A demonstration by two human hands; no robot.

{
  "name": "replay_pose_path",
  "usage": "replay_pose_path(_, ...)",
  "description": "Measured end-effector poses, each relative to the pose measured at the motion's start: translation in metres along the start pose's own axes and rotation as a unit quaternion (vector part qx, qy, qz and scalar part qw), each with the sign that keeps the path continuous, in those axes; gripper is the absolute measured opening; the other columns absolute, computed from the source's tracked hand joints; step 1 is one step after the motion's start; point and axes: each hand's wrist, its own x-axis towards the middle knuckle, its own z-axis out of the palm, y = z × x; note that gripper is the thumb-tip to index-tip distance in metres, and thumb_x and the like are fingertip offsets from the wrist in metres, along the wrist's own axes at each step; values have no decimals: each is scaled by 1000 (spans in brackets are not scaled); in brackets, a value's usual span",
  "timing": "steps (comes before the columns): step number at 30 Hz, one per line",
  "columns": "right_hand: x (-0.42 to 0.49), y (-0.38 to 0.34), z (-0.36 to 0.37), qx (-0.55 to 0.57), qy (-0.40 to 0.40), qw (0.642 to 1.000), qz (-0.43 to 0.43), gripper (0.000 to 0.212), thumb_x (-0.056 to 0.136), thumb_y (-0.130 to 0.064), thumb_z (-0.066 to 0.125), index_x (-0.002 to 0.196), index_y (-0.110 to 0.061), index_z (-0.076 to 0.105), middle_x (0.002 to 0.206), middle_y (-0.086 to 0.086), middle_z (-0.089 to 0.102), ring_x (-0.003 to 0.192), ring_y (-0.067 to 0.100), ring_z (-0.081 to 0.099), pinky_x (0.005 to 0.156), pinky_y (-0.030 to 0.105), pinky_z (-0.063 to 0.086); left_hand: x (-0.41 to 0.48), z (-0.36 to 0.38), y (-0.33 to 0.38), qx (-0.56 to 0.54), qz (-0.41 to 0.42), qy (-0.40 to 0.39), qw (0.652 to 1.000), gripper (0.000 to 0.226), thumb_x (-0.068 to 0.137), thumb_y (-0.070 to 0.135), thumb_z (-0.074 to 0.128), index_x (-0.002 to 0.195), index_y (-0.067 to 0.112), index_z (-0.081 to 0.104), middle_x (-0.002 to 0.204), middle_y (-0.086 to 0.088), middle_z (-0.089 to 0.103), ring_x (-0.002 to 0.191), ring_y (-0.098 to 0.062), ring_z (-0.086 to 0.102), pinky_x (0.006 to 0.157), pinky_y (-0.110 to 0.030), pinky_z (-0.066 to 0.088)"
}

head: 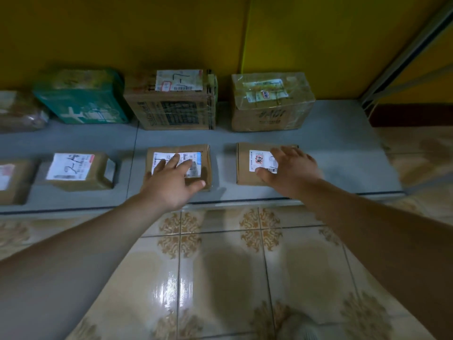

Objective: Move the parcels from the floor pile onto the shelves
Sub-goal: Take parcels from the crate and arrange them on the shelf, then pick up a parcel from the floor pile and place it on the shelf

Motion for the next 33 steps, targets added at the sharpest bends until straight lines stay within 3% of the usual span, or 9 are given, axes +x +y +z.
replay_pose_path(5,-88,-25,-84,-18,-24,999,-18,72,93,-66,37,150,-22,32,152,5,38,138,26,35,112,40,30,-89,-64,3,-4,37,-5,999,76,90,65,42,153,29,19,163,1,9,149,-24,9,117,-47,19)
replay_pose_path(10,-178,-57,-165,9,-55,997,-59,68,96,-61,40,151,-22,31,155,5,36,140,26,35,112,40,31,-192,-138,6,-15,37,5,999,74,91,62,45,152,27,24,160,-3,21,147,-24,18,117,-44,23)
replay_pose_path(16,-270,-92,-258,-30,-40,988,-147,70,95,-65,39,150,-22,34,153,8,38,139,28,36,113,42,32,-338,-222,27,21,4,3,1000,75,92,61,45,153,27,19,162,-2,15,148,-25,13,119,-46,18)
replay_pose_path(22,-352,-144,-372,-62,-12,971,-231,74,95,-67,35,152,-21,31,154,7,36,140,28,35,112,43,34,-480,-311,33,-10,-45,93,995,72,93,55,50,153,26,22,161,1,19,148,-22,15,119,-42,20)
replay_pose_path(25,-385,-187,-424,-54,17,962,-268,67,94,-67,39,143,-22,41,145,8,46,129,29,46,101,43,44,-545,-354,19,-22,-65,147,987,69,94,53,50,152,25,26,158,1,26,145,-20,21,117,-36,23)
replay_pose_path(27,-408,-224,-451,-52,38,952,-298,64,94,-66,41,143,-25,41,143,8,49,126,29,49,95,41,45,-585,-380,2,-24,-82,177,980,68,95,52,50,151,23,27,156,2,29,143,-20,26,115,-34,26)
replay_pose_path(33,-484,-374,-493,-36,68,922,-380,68,95,-64,42,151,-27,34,149,6,45,132,26,47,102,41,44,-698,-429,-95,-43,-164,249,953,65,94,52,52,150,28,29,154,4,32,135,-17,38,110,-37,36)
